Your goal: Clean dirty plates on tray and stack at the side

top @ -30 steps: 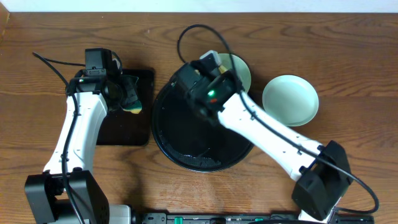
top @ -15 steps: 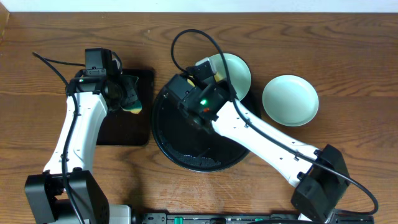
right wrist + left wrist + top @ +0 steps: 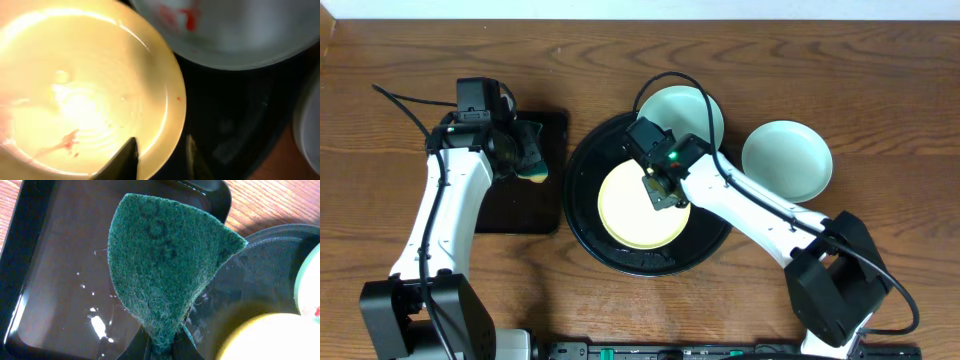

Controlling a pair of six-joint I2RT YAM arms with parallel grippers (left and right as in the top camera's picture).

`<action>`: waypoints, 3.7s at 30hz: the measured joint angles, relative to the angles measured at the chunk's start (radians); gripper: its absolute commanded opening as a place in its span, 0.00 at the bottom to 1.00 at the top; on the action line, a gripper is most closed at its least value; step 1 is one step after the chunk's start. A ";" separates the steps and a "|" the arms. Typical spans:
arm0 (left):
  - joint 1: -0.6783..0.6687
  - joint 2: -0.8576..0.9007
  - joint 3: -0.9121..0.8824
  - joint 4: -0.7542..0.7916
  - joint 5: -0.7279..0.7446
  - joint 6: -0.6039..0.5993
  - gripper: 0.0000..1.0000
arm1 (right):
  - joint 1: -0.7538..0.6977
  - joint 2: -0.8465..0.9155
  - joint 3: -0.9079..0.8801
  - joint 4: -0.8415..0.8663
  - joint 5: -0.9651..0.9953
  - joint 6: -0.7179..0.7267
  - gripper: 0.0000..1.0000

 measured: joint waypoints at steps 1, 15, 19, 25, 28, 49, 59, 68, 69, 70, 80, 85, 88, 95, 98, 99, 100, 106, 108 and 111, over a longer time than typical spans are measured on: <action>0.000 0.000 0.000 0.000 0.000 0.000 0.08 | -0.006 0.000 0.000 0.016 -0.024 -0.017 0.43; 0.000 0.000 0.000 0.000 0.000 0.000 0.08 | -0.182 0.066 0.000 0.139 -0.279 -0.262 0.34; 0.000 0.000 0.000 0.000 0.000 0.000 0.07 | -0.205 0.130 0.000 0.129 -0.345 -0.288 0.28; 0.000 0.000 0.000 0.000 0.000 0.000 0.07 | -0.205 0.140 0.000 0.129 -0.380 -0.294 0.25; 0.000 0.000 0.000 0.000 0.000 0.000 0.08 | -0.206 0.140 0.000 0.129 -0.378 -0.288 0.24; -0.002 0.000 0.000 0.000 0.001 -0.063 0.08 | -0.206 0.162 0.000 0.137 -0.376 -0.251 0.01; -0.100 0.000 0.000 0.000 0.000 -0.081 0.07 | -0.205 0.162 0.014 0.053 -0.293 -0.010 0.02; -0.216 0.046 -0.006 0.000 0.004 -0.090 0.07 | -0.205 0.162 0.014 0.051 -0.279 0.079 0.01; -0.225 0.063 -0.007 0.001 0.004 -0.105 0.08 | -0.205 0.162 0.014 0.052 -0.278 0.080 0.01; -0.236 0.085 -0.009 0.001 0.004 -0.124 0.07 | -0.205 0.161 0.014 0.052 -0.278 0.081 0.01; -0.400 0.184 -0.020 0.048 0.005 -0.185 0.08 | -0.205 0.162 0.014 0.053 -0.275 0.084 0.01; -0.445 0.184 -0.020 0.034 0.005 -0.139 0.08 | -0.205 0.162 0.014 0.053 -0.274 0.084 0.01; -0.454 0.184 -0.030 0.033 0.004 -0.106 0.07 | -0.205 0.162 0.014 0.053 -0.273 0.084 0.01; -0.463 0.184 -0.105 0.034 0.036 -0.046 0.07 | -0.205 0.162 0.014 0.053 -0.270 0.084 0.01; -0.484 0.184 -0.128 0.042 0.074 0.005 0.08 | -0.205 0.162 0.014 0.054 -0.267 0.084 0.01; -0.493 0.184 -0.130 0.044 0.084 0.024 0.07 | -0.205 0.162 0.014 0.054 -0.265 0.084 0.01; -0.506 0.183 -0.131 0.047 0.096 0.050 0.08 | -0.205 0.161 0.015 0.055 -0.264 0.084 0.01; -0.588 0.183 -0.138 0.080 0.166 0.171 0.08 | -0.205 0.162 0.015 0.055 -0.264 0.084 0.01; -0.605 0.183 -0.139 0.084 0.172 0.199 0.07 | -0.205 0.162 0.015 0.051 -0.265 0.084 0.01; -0.598 0.183 -0.140 0.087 0.178 0.217 0.07 | -0.205 0.162 0.015 0.051 -0.262 0.084 0.01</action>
